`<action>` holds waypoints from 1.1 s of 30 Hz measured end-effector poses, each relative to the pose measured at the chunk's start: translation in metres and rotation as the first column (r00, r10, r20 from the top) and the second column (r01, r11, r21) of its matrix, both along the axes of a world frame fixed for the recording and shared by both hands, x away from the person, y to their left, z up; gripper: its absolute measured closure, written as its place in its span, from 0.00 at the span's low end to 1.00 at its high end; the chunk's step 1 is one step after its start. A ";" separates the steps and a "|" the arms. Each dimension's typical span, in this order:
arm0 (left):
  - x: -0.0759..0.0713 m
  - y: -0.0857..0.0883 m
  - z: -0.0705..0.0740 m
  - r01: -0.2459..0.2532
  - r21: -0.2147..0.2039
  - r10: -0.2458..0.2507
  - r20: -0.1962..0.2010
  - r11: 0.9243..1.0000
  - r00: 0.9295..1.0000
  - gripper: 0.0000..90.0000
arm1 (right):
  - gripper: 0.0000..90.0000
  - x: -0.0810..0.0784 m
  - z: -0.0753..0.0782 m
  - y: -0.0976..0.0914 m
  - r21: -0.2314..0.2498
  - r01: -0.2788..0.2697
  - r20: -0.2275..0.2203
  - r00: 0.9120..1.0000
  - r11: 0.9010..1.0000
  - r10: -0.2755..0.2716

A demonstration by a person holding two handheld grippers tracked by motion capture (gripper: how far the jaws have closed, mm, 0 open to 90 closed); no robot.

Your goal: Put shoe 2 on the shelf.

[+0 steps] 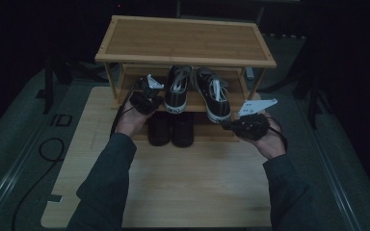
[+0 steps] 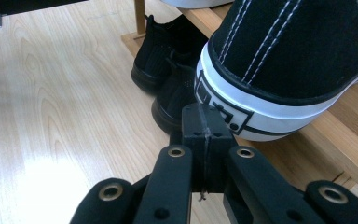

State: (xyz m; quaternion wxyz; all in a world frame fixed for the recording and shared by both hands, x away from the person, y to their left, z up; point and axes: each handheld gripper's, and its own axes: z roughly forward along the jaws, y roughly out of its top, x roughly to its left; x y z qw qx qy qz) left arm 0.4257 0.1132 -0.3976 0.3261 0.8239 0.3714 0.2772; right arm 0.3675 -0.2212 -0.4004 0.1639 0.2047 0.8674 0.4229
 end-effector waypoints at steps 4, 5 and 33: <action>0.000 0.000 0.000 -0.002 0.003 0.002 0.003 1.000 1.000 1.00 | 1.00 0.001 0.001 0.003 0.003 0.007 0.010 1.000 1.000 -0.007; 0.000 0.000 0.000 -0.001 0.001 0.001 0.002 1.000 1.000 1.00 | 1.00 0.001 0.002 0.004 0.006 0.009 0.013 1.000 1.000 -0.009; 0.000 0.000 0.000 -0.001 -0.015 0.001 -0.001 1.000 1.000 1.00 | 1.00 0.017 0.005 0.030 -0.009 0.066 0.056 0.996 0.998 -0.065</action>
